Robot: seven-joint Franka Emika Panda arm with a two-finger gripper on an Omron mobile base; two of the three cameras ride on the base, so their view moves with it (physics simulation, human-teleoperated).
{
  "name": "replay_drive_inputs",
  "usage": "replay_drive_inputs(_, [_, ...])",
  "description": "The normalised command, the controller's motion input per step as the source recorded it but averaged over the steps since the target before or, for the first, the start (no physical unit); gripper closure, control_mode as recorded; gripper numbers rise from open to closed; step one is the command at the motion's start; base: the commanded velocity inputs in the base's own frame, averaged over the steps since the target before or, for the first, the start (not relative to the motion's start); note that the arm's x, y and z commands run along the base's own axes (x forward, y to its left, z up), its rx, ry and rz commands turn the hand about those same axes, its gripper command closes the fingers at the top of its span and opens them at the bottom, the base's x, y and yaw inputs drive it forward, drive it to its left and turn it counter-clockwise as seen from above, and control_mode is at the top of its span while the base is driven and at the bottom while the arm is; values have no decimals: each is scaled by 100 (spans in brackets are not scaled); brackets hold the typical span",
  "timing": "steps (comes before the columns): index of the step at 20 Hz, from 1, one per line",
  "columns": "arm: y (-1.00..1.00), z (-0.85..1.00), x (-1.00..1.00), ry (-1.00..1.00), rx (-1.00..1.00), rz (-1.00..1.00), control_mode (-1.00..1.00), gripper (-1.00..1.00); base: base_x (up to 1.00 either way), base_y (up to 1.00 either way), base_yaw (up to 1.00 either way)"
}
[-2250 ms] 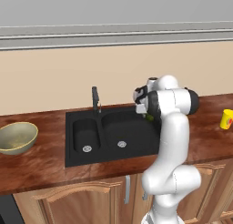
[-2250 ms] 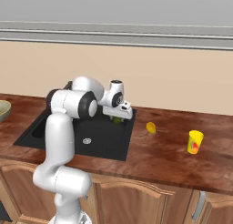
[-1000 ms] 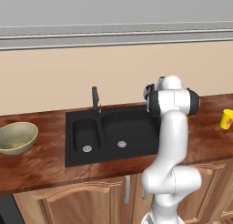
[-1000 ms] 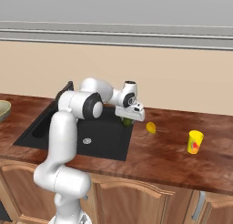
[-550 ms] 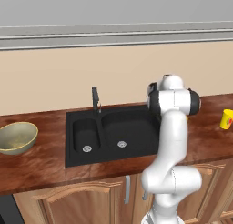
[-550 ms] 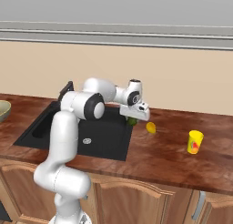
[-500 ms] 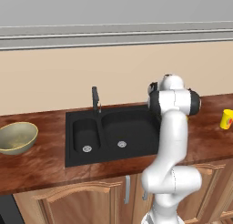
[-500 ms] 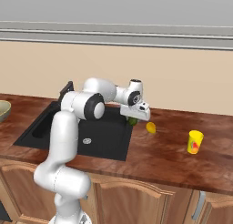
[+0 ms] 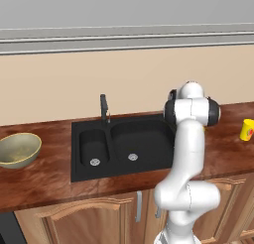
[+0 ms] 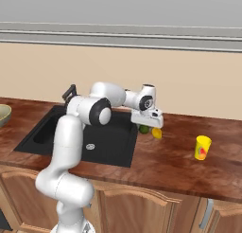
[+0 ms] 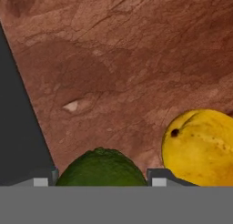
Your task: Remove the lime and mango from the sink. Then move the bowl and cup from the counter to the sink for washing.
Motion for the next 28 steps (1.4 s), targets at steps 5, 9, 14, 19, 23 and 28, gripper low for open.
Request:
replay_drive_inputs(5, [-32, -5, -17, 5, 0, -1, -100, 100, 0, 0, 0])
replay_drive_inputs(9, [-31, -6, -17, 5, 0, -2, -100, 100, 0, 0, 0])
replay_drive_inputs(14, [-32, -8, -17, 6, 0, -2, -100, 100, 0, 0, 0])
replay_drive_inputs(19, [-31, -13, -10, 9, 0, -2, -100, 100, 0, 0, 0])
replay_drive_inputs(23, [-25, -13, -1, 7, 0, 0, -100, 100, 0, 0, 0])
replay_drive_inputs(28, [-19, -17, 0, 7, 3, 0, -100, 100, 0, 0, 0])
